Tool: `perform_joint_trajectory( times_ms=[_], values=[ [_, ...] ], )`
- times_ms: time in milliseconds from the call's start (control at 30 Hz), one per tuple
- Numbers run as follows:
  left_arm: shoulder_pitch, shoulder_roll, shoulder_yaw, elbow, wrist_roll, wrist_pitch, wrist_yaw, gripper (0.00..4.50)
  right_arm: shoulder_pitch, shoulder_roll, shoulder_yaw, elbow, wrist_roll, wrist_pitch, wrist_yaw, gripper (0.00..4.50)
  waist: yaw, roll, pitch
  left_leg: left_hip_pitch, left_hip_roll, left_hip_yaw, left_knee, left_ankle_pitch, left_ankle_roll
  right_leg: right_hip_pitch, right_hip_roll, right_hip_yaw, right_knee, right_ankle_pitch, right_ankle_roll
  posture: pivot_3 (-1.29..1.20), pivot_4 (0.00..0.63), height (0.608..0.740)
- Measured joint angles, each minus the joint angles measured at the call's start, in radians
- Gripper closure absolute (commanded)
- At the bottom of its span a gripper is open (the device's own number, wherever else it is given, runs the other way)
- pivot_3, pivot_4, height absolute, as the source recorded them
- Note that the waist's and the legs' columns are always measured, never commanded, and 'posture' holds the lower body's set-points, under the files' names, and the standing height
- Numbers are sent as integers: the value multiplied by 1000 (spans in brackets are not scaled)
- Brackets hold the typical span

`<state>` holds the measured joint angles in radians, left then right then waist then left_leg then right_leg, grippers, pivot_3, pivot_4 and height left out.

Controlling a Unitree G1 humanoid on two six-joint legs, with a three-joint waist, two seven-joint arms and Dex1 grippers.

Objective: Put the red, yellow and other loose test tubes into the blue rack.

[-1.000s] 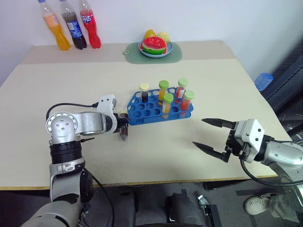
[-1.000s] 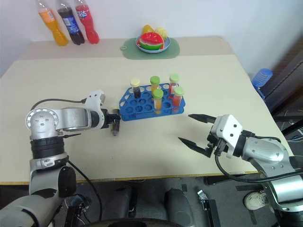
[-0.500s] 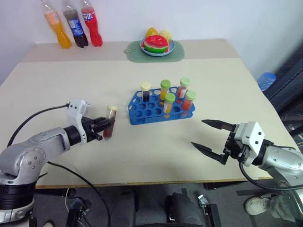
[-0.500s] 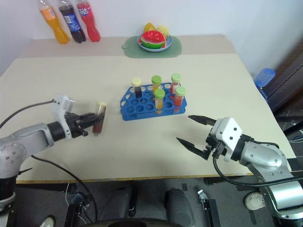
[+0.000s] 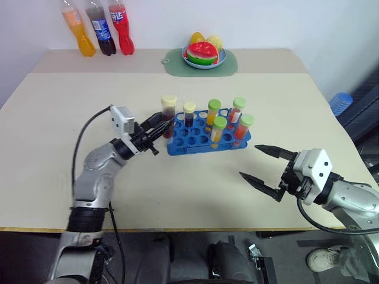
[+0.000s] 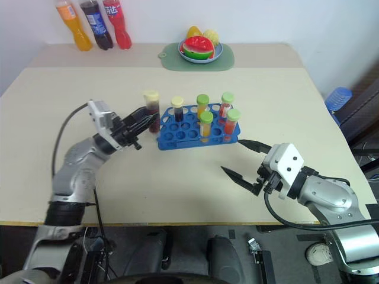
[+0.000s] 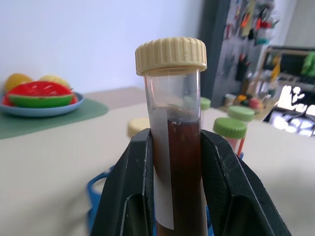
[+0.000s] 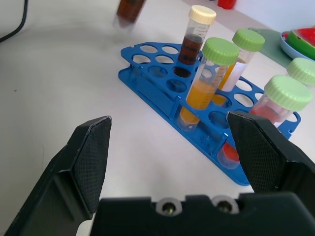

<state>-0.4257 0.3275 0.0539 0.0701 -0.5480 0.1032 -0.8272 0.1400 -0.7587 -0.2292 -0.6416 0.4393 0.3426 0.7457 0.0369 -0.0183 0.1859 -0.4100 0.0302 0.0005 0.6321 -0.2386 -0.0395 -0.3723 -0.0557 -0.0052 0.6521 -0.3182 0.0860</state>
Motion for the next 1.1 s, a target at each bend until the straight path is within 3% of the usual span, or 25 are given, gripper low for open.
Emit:
perform_joint_trajectory(
  times_ms=[167, 633, 1100],
  values=[
    [-50, -80, 1, 143, -23, -30, -95, 3602, 29, 3, -29, -30, 0, 15, -24, 357, -2, 0, 0, 0, 0, 0, 1, 0, 0, 0, 1, -1, 1, 0, 0, 0, 150, 740],
    [-308, -95, 21, 572, 20, -144, -299, 3602, 206, 102, -52, -105, -51, 22, -122, 357, -4, 0, 0, 0, 1, 0, 2, 0, 0, 0, 6, -1, 2, 0, 0, 0, 150, 740],
    [-402, -117, -4, 750, 151, -278, -404, 3602, 215, 164, 36, -124, -137, 11, -193, 357, -25, 0, 0, 0, 1, 0, 3, 0, 0, 0, 6, -1, 4, 0, 0, 0, 150, 740]
  ],
)
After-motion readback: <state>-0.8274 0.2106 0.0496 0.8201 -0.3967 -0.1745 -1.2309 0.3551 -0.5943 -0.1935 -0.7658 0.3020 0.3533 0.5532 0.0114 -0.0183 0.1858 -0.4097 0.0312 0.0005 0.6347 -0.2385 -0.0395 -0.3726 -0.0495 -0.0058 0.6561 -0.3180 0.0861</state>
